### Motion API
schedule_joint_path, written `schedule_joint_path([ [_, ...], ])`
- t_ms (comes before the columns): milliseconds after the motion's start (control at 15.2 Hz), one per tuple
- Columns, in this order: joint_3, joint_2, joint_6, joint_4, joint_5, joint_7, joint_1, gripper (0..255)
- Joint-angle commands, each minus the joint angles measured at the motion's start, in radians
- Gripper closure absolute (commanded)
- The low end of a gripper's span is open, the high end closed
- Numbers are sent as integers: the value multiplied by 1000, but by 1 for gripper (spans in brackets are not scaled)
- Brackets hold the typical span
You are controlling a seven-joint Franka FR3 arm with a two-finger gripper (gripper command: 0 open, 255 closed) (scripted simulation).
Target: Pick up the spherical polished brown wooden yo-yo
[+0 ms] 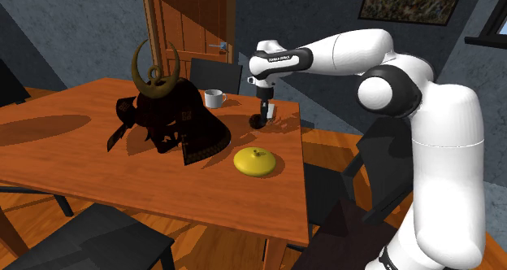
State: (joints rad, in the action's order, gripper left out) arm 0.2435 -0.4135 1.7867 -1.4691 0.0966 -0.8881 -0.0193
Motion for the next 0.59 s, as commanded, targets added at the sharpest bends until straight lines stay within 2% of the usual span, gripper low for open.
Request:
schedule_joint_path([
  [0,0,2,-27,26,-1,1,1,255],
  [528,2,5,-109,104,-3,4,5,255],
])
